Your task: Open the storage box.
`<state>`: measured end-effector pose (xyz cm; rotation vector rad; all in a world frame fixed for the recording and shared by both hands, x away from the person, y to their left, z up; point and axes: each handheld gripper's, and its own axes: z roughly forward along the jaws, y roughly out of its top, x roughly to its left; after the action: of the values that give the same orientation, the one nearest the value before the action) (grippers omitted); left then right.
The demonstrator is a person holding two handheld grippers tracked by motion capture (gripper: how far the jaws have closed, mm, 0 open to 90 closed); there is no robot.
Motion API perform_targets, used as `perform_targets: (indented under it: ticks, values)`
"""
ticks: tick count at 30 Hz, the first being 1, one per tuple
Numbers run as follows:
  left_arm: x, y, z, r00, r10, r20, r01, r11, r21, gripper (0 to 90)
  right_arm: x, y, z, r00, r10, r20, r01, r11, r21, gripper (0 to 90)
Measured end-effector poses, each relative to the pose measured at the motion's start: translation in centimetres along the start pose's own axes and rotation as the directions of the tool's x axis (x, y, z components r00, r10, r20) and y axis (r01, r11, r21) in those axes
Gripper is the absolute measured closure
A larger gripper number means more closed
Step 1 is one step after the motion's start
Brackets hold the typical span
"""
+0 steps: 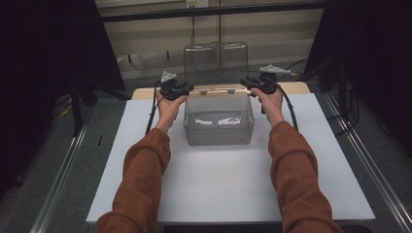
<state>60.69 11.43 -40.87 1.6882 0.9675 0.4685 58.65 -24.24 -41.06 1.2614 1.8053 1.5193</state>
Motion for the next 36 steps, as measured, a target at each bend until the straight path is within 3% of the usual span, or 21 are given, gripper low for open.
perform_targets:
  ticks: [9, 17, 20, 22, 26, 36]
  values:
    - [0.4, 0.0, 0.3, 0.9991, -0.041, 0.004, 0.041, 0.9985, 0.035, 60.5, -0.4, -0.2, 0.4, 0.9984, 0.057, 0.001, -0.057, 0.998, 0.034, 65.0]
    - [0.1, 0.2, 0.5, 0.9997, -0.02, -0.011, 0.021, 0.9975, 0.068, 53.1, -0.4, -0.3, 0.5, 0.9958, 0.092, 0.0, -0.092, 0.994, 0.062, 62.3]
    - [0.1, 0.1, 0.5, 0.9996, -0.017, -0.022, 0.018, 0.997, 0.075, 51.3, -0.4, -0.5, 0.8, 0.9921, 0.125, 0.006, -0.125, 0.988, 0.094, 55.5]
    - [0.1, 0.0, 0.6, 0.9995, -0.023, -0.02, 0.024, 0.9968, 0.076, 51.8, -0.7, -0.7, 1.0, 0.9825, 0.186, -0.003, -0.184, 0.975, 0.123, 54.3]
    - [0.4, -0.1, 0.6, 0.9982, -0.06, -0.007, 0.06, 0.9951, 0.079, 51.3, -0.8, -0.8, 1.1, 0.9826, 0.186, -0.006, -0.184, 0.976, 0.115, 54.5]
    - [0.6, -0.2, 0.7, 0.9973, -0.074, 0.002, 0.073, 0.9945, 0.075, 50.9, -0.8, -0.8, 1.1, 0.9787, 0.205, 0.012, -0.205, 0.971, 0.12, 53.2]
